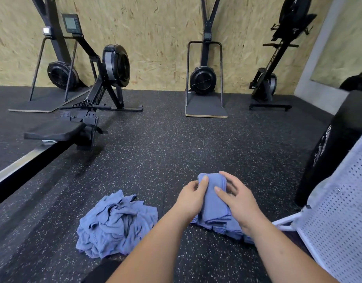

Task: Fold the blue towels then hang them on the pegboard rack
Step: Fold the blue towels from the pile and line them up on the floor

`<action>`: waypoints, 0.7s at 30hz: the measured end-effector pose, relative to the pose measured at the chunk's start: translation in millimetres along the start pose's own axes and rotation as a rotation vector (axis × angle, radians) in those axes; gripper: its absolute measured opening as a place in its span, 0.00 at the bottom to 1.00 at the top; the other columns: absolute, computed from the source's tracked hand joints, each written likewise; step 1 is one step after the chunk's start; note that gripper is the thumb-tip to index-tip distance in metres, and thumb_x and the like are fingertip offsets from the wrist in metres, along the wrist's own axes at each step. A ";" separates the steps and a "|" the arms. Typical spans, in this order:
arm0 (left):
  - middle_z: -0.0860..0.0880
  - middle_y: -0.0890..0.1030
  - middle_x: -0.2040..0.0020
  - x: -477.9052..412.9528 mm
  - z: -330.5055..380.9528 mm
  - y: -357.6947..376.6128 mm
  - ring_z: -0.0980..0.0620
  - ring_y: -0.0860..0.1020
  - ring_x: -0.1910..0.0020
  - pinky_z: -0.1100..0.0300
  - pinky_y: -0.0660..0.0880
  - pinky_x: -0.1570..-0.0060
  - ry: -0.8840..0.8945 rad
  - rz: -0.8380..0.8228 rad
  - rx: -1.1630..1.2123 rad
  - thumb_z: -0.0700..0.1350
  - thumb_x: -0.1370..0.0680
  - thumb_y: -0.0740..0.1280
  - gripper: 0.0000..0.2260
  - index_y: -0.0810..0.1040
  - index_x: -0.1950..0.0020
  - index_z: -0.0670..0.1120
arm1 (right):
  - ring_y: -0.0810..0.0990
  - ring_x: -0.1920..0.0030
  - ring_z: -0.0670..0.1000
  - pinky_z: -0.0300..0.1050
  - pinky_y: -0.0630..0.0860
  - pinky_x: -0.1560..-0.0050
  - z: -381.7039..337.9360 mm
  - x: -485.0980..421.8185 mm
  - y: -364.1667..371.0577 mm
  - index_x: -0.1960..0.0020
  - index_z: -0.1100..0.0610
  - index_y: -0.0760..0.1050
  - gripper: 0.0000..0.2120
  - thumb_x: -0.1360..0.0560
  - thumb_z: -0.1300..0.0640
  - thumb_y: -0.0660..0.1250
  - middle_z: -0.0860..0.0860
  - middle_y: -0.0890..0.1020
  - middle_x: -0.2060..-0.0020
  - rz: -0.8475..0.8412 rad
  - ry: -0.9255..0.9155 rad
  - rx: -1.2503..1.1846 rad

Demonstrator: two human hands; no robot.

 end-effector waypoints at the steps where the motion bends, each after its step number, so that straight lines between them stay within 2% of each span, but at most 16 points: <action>1: 0.51 0.84 0.44 -2.0 -2.4 2.4 0.53 0.81 0.48 0.53 0.77 0.45 0.036 0.023 -0.103 0.66 0.16 0.60 0.24 0.80 0.39 0.47 | 0.83 0.38 0.40 0.38 0.82 0.44 4.0 6.1 -0.6 0.30 0.44 0.78 0.24 0.21 0.62 0.75 0.43 0.85 0.37 0.002 -0.001 -0.006; 3: 0.50 0.83 0.46 -4.5 -7.9 6.8 0.50 0.79 0.50 0.53 0.73 0.51 0.066 0.077 -0.246 0.61 0.14 0.59 0.20 0.78 0.42 0.45 | 0.84 0.39 0.40 0.40 0.82 0.44 16.6 11.9 -3.2 0.29 0.44 0.77 0.24 0.21 0.61 0.76 0.43 0.85 0.37 0.018 0.018 -0.007; 6: 0.51 0.80 0.52 -10.2 -19.2 10.6 0.49 0.77 0.53 0.53 0.69 0.57 0.041 0.136 -0.301 0.57 0.13 0.59 0.15 0.75 0.47 0.46 | 0.84 0.38 0.42 0.50 0.82 0.36 36.4 12.7 -3.2 0.26 0.40 0.74 0.25 0.20 0.55 0.75 0.44 0.84 0.36 -0.010 0.111 -0.017; 8: 0.49 0.81 0.51 -18.8 -29.2 7.0 0.45 0.79 0.50 0.51 0.72 0.53 0.002 0.196 -0.264 0.56 0.13 0.59 0.15 0.75 0.48 0.45 | 0.85 0.39 0.48 0.58 0.81 0.34 55.6 8.3 2.1 0.26 0.37 0.71 0.26 0.19 0.53 0.74 0.47 0.84 0.36 -0.088 0.198 -0.043; 10: 0.45 0.83 0.47 -30.7 -43.2 4.9 0.42 0.81 0.46 0.52 0.73 0.50 -0.064 0.226 -0.248 0.58 0.14 0.60 0.17 0.76 0.47 0.45 | 0.86 0.40 0.50 0.62 0.81 0.35 76.1 3.3 6.7 0.25 0.39 0.70 0.26 0.19 0.54 0.74 0.48 0.84 0.36 -0.125 0.256 -0.027; 11: 0.45 0.84 0.45 -37.2 -51.8 6.3 0.42 0.81 0.46 0.53 0.72 0.50 -0.104 0.212 -0.255 0.58 0.14 0.61 0.17 0.77 0.45 0.45 | 0.86 0.41 0.50 0.61 0.81 0.35 88.1 -0.4 6.1 0.24 0.41 0.70 0.27 0.19 0.54 0.74 0.48 0.84 0.36 -0.112 0.277 0.004; 13: 0.45 0.82 0.38 -47.7 -70.1 14.0 0.45 0.80 0.43 0.55 0.73 0.46 -0.180 0.144 -0.270 0.58 0.16 0.64 0.19 0.76 0.34 0.45 | 0.86 0.42 0.50 0.59 0.82 0.37 113.8 -9.5 0.5 0.24 0.44 0.70 0.28 0.21 0.53 0.75 0.49 0.84 0.38 -0.064 0.310 0.100; 15: 0.46 0.80 0.34 -56.1 -89.2 28.3 0.46 0.80 0.40 0.54 0.77 0.40 -0.223 0.036 -0.216 0.53 0.18 0.69 0.26 0.67 0.23 0.46 | 0.85 0.43 0.50 0.57 0.81 0.37 139.5 -20.4 -10.2 0.25 0.46 0.72 0.28 0.23 0.51 0.78 0.51 0.84 0.40 -0.021 0.336 0.211; 16: 0.46 0.82 0.37 -59.5 -100.6 37.2 0.48 0.82 0.44 0.53 0.80 0.43 -0.242 -0.023 -0.171 0.49 0.19 0.71 0.30 0.64 0.20 0.49 | 0.85 0.43 0.51 0.55 0.81 0.37 150.2 -25.9 -17.0 0.26 0.46 0.73 0.29 0.24 0.49 0.79 0.52 0.84 0.40 0.001 0.354 0.258; 17: 0.46 0.84 0.43 -62.0 -109.8 46.4 0.51 0.83 0.53 0.55 0.82 0.50 -0.252 -0.081 -0.127 0.45 0.20 0.72 0.31 0.62 0.20 0.52 | 0.84 0.42 0.51 0.52 0.80 0.37 158.5 -31.8 -23.2 0.27 0.47 0.73 0.30 0.25 0.48 0.79 0.52 0.84 0.40 0.023 0.365 0.301; 19: 0.48 0.82 0.56 -67.3 -125.8 61.6 0.58 0.78 0.69 0.63 0.77 0.67 -0.247 -0.134 -0.095 0.39 0.20 0.71 0.28 0.65 0.24 0.55 | 0.81 0.42 0.51 0.46 0.75 0.41 169.8 -42.9 -33.0 0.26 0.47 0.73 0.30 0.25 0.49 0.79 0.53 0.83 0.38 0.049 0.373 0.355; 20: 0.48 0.82 0.57 -71.7 -134.3 67.7 0.60 0.76 0.71 0.63 0.74 0.68 -0.237 -0.122 -0.082 0.37 0.19 0.70 0.26 0.68 0.26 0.57 | 0.80 0.41 0.51 0.45 0.74 0.42 176.8 -47.8 -37.1 0.25 0.46 0.72 0.30 0.24 0.50 0.79 0.54 0.82 0.38 0.056 0.369 0.378; 21: 0.47 0.83 0.55 -76.5 -141.9 73.0 0.59 0.77 0.69 0.62 0.75 0.67 -0.224 -0.097 -0.059 0.37 0.19 0.71 0.25 0.72 0.30 0.60 | 0.80 0.41 0.50 0.45 0.73 0.42 184.5 -52.7 -39.5 0.24 0.45 0.71 0.30 0.23 0.50 0.78 0.53 0.82 0.37 0.055 0.363 0.402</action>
Point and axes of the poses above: each hand's wrist, its own x-axis away from the middle knuckle, its own y-axis out of the palm, z = x × y, the point moved 7 cm from there along -x, towards the middle knuckle
